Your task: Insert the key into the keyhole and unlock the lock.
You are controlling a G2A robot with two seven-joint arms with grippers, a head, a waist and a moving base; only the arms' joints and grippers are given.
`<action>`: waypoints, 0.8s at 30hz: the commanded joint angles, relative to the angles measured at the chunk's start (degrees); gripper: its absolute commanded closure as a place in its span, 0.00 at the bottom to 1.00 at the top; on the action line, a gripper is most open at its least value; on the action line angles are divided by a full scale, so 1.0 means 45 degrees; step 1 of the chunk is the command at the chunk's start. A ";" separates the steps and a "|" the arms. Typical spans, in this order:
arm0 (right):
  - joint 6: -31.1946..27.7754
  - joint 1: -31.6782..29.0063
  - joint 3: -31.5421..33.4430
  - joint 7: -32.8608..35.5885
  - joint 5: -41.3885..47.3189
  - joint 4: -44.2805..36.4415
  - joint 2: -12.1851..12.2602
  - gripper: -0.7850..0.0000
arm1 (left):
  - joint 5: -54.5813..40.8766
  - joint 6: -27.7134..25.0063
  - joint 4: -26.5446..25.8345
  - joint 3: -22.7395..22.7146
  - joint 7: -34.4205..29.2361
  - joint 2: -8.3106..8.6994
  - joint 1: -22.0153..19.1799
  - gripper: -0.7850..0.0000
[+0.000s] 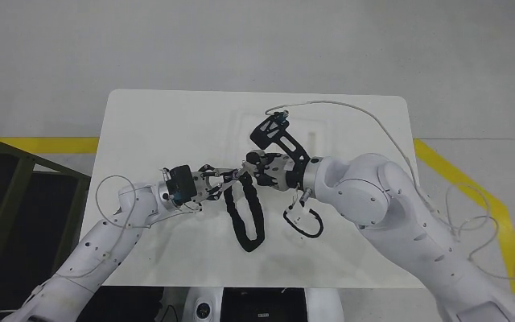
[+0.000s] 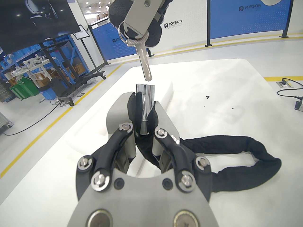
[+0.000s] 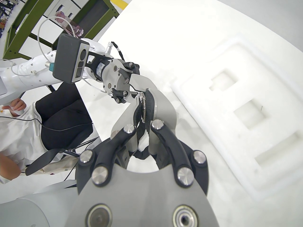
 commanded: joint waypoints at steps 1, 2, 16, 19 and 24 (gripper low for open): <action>0.0037 0.0007 -0.0010 -0.0001 -0.0036 0.0020 -0.0023 1.00 | -0.0031 -0.0028 -0.0056 -0.0048 -0.0082 -0.0006 0.0052 1.00; 0.0071 0.0006 -0.0011 -0.0004 -0.0062 0.0038 -0.0034 1.00 | -0.0045 -0.0023 -0.0069 -0.0075 -0.0122 -0.0010 0.0072 1.00; 0.0225 -0.0114 0.0045 -0.0106 -0.0317 0.0202 -0.0159 1.00 | -0.0126 -0.0104 -0.0129 -0.0329 -0.0354 -0.0076 0.0264 1.00; 0.0217 -0.0125 0.0056 -0.0127 -0.0307 0.0234 -0.0190 1.00 | -0.0135 -0.0138 -0.0134 -0.0362 -0.0390 -0.0094 0.0287 1.00; 0.0215 -0.0129 0.0060 -0.0176 -0.0331 0.0254 -0.0245 1.00 | -0.0103 -0.0182 -0.0120 -0.0417 -0.0434 -0.0121 0.0314 1.00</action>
